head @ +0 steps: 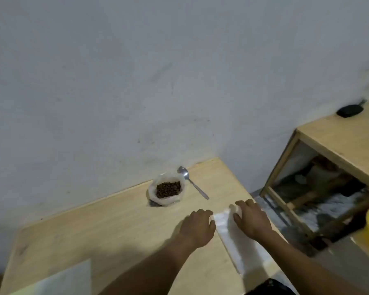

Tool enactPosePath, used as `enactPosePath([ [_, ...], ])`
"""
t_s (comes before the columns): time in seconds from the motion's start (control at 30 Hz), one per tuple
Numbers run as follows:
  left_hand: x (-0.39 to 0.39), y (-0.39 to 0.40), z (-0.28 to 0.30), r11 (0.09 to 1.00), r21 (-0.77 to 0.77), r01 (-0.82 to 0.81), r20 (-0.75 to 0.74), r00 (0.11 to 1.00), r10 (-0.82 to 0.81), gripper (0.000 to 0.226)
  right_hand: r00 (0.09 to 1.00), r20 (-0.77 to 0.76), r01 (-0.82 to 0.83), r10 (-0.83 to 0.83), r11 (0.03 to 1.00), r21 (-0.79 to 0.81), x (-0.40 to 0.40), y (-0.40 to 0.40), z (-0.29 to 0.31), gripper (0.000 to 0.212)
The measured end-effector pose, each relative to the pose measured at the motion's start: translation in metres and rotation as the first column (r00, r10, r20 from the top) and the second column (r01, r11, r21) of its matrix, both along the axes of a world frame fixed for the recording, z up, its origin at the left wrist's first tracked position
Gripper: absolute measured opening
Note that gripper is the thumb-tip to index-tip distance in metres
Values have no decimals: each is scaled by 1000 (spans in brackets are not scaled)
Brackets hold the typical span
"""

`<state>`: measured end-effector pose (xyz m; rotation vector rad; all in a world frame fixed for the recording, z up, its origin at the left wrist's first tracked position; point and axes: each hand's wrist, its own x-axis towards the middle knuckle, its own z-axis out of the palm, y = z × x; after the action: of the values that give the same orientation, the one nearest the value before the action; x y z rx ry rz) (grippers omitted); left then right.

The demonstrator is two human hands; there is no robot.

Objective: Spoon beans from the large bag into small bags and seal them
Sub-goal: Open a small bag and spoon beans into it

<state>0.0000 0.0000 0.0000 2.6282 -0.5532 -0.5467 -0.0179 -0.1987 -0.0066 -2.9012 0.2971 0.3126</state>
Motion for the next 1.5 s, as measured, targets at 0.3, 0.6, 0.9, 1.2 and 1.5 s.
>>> enactPosePath([
  [0.3, -11, -17, -13, 967, 187, 172, -59, 985, -163, 46, 978, -33, 210, -208, 975, 72, -25, -12, -23, 45],
  [0.6, -10, -8, -8, 997, -36, -67, -179, 982, 59, 51, 963, 107, 162, -248, 846, 508, -8, 1, -6, 14],
  [0.9, 15, 44, 66, 198, -452, -870, -793, 493, 358, 32, 990, -89, 43, 109, 368, 929, 41, 68, 71, 18],
  [1.2, -9, 98, 114, -101, -548, -830, -800, 485, 355, 19, 950, -6, -52, 313, 177, 983, 44, 145, 101, 39],
  [1.5, -27, 110, 96, -90, -502, -860, -801, 423, 424, 14, 928, -76, 1, 364, 203, 979, 39, 158, 83, 9],
])
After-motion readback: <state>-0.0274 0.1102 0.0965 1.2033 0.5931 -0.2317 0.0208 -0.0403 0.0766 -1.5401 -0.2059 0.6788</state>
